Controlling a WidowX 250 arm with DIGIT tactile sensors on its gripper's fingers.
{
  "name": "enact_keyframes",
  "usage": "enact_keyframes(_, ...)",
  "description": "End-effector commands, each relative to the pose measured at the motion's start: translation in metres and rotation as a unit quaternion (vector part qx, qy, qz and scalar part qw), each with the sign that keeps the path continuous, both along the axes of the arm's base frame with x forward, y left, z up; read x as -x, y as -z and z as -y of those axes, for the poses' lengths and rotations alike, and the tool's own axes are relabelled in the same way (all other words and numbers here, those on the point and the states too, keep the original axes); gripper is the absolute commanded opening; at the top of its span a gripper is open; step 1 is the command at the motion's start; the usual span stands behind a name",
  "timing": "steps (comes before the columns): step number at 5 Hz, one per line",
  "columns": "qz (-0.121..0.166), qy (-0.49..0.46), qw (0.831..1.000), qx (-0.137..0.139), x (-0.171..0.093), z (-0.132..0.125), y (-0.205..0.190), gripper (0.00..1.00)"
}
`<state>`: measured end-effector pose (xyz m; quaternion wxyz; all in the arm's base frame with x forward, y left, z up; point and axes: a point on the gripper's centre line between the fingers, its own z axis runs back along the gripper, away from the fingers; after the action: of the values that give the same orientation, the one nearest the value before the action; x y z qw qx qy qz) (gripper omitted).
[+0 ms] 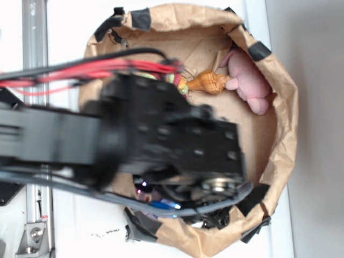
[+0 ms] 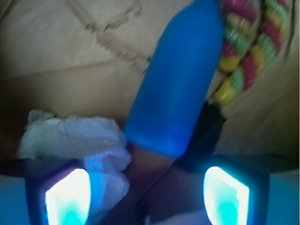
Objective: Grab the white paper.
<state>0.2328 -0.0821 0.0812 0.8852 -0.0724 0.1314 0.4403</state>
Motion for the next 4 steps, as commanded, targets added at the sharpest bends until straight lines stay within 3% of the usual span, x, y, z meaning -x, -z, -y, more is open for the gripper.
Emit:
enact_keyframes(1, -0.006, -0.057, 0.997, 0.056, -0.007, 0.009, -0.003, 1.00)
enact_keyframes(2, -0.001, -0.066, 0.996, 0.053, -0.009, 0.008, 0.006, 1.00)
enact_keyframes(3, 0.067, -0.054, 0.994, 0.060, -0.021, 0.007, 0.018, 1.00)
enact_keyframes(4, 0.085, -0.047, 0.994, 0.047, -0.030, 0.006, 0.030, 1.00)
